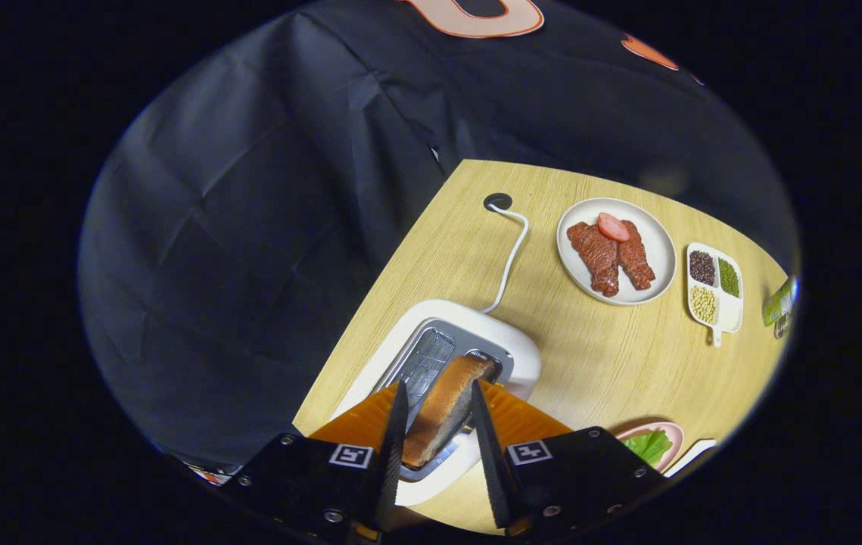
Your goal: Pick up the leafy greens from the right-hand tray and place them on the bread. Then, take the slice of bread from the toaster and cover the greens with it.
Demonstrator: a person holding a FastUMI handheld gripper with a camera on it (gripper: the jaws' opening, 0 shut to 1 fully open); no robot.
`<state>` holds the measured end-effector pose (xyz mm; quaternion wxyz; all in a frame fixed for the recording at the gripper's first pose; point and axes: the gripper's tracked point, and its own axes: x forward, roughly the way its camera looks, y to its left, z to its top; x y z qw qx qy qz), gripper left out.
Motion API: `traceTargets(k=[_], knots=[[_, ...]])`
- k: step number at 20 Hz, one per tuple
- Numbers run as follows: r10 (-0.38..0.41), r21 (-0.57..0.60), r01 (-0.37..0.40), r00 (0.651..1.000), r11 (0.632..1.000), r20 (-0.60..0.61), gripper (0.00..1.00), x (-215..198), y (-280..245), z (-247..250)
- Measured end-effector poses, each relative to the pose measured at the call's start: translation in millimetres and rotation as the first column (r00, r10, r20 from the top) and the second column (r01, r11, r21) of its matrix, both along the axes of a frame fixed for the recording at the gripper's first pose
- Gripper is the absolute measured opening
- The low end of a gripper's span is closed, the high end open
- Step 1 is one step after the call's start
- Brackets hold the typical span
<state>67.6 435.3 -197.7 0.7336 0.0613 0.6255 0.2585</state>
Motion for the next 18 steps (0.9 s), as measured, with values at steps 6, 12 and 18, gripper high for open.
traceTargets(k=[6, 12, 18], knots=[[0.010, -0.024, -0.009, 0.999, 1.000, 0.032, 0.29, 4, -10, -2], [-0.007, 0.063, 0.004, 0.999, 0.998, 0.050, 0.11, 1, -21, 22], [-0.085, 0.187, 0.067, 0.993, 0.980, 0.085, 0.11, 6, -41, 63]])
